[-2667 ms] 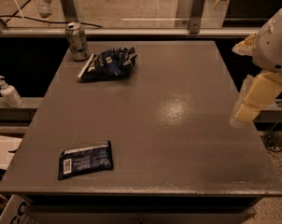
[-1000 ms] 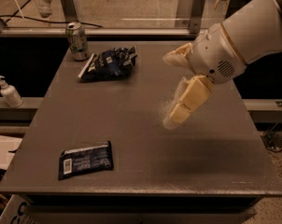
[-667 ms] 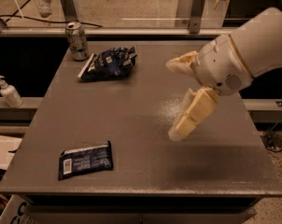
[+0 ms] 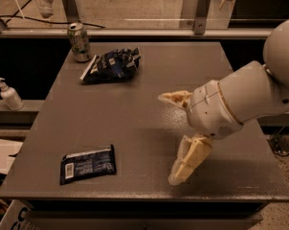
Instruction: Move rxbar blueberry near blue chip bag
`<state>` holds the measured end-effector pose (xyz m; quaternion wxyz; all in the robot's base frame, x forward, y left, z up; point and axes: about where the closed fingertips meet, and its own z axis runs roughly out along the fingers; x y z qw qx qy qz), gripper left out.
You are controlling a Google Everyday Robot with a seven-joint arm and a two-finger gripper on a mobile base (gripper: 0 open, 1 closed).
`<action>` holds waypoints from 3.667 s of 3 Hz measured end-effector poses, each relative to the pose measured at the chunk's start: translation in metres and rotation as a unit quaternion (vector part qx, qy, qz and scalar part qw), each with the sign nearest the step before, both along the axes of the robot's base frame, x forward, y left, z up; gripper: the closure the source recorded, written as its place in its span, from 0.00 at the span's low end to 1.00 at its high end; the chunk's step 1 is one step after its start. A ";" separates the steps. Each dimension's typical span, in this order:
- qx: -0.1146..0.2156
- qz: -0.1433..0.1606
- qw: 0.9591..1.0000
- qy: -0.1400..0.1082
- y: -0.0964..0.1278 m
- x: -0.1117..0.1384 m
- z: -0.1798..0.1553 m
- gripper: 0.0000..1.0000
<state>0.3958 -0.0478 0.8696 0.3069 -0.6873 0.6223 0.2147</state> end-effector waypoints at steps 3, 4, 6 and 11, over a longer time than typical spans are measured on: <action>-0.037 -0.013 0.999 0.016 0.057 0.017 -0.060 0.00; -0.020 -0.030 0.998 0.043 0.084 0.025 -0.060 0.00; 0.020 -0.024 0.996 0.080 0.129 0.011 -0.050 0.00; 0.050 -0.037 0.996 0.068 0.117 0.003 -0.039 1.00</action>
Offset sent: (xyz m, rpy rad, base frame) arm 0.0198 0.0604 -0.0765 -0.1005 0.0395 -0.0282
